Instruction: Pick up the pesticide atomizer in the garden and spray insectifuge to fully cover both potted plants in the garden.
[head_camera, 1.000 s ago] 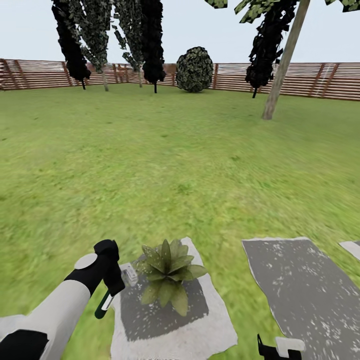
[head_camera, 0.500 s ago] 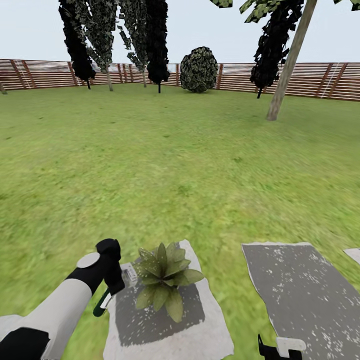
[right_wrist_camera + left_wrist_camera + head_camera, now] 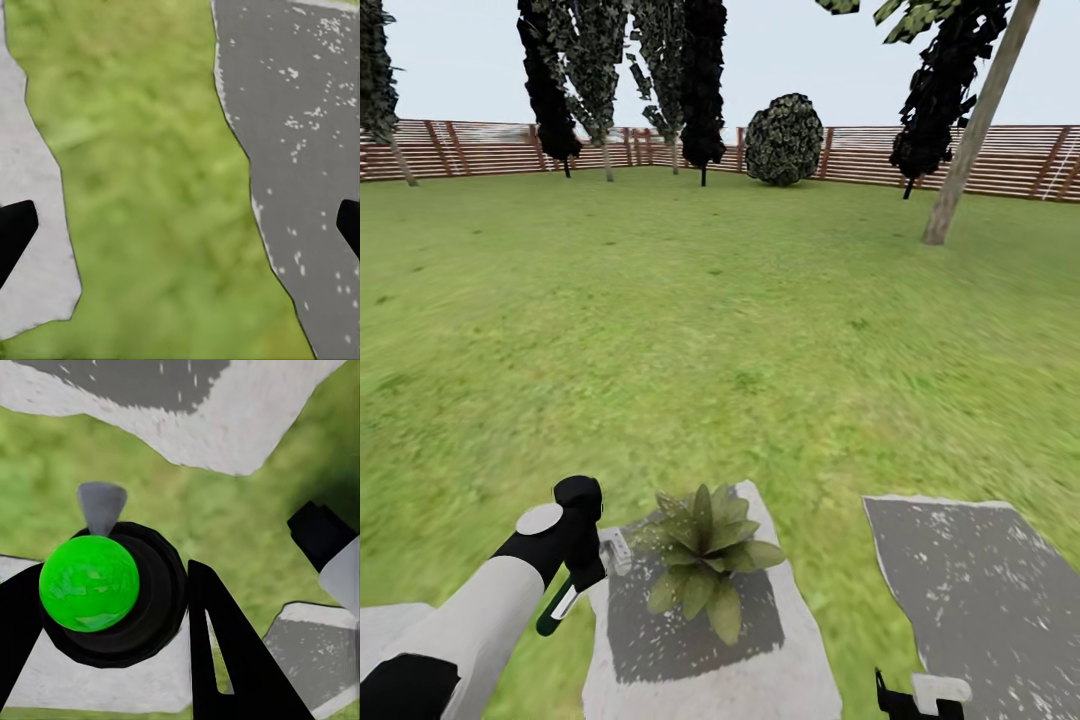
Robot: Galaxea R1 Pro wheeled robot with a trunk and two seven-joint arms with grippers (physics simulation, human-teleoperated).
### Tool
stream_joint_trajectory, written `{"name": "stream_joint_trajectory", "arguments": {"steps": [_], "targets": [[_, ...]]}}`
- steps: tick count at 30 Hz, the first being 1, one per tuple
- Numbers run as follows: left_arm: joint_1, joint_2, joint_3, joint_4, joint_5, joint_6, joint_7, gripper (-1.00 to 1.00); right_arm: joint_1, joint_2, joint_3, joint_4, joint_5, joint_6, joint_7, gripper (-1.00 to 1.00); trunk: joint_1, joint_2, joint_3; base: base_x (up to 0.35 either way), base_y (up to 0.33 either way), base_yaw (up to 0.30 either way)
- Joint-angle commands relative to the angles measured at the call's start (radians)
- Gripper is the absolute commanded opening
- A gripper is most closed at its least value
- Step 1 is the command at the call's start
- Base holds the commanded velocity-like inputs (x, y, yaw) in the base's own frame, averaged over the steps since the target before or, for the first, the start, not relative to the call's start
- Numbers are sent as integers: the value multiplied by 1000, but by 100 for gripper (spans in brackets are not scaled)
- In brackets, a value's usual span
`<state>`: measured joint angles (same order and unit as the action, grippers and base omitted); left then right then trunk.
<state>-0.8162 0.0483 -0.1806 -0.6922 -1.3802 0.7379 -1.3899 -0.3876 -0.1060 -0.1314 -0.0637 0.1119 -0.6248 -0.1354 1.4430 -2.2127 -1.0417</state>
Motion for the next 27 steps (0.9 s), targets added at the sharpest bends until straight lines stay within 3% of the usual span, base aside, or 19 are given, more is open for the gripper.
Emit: {"name": "stream_joint_trajectory", "arguments": {"steps": [1, 11, 18, 27], "targets": [[-1, 1, -4, -1, -4, 11, -8, -100, -1, 0, -7, 1, 11, -3, -4, 100, 0, 0, -1, 0, 0, 148], [1, 1, 1, 0, -4, 21, -2, -100, -1, 0, -7, 1, 11, -3, -4, 100, 0, 0, -1, 135, -111, 21], [2, 1, 1, 0, -4, 21, -1, -100, -1, 0, -7, 1, 11, -3, -4, 100, 0, 0, -1, -132, -228, 5], [4, 3, 0, 0, -5, 21, 1, -100, -1, 1, -7, 1, 11, -3, -4, 100, 0, 0, -1, -35, -31, 243]]}}
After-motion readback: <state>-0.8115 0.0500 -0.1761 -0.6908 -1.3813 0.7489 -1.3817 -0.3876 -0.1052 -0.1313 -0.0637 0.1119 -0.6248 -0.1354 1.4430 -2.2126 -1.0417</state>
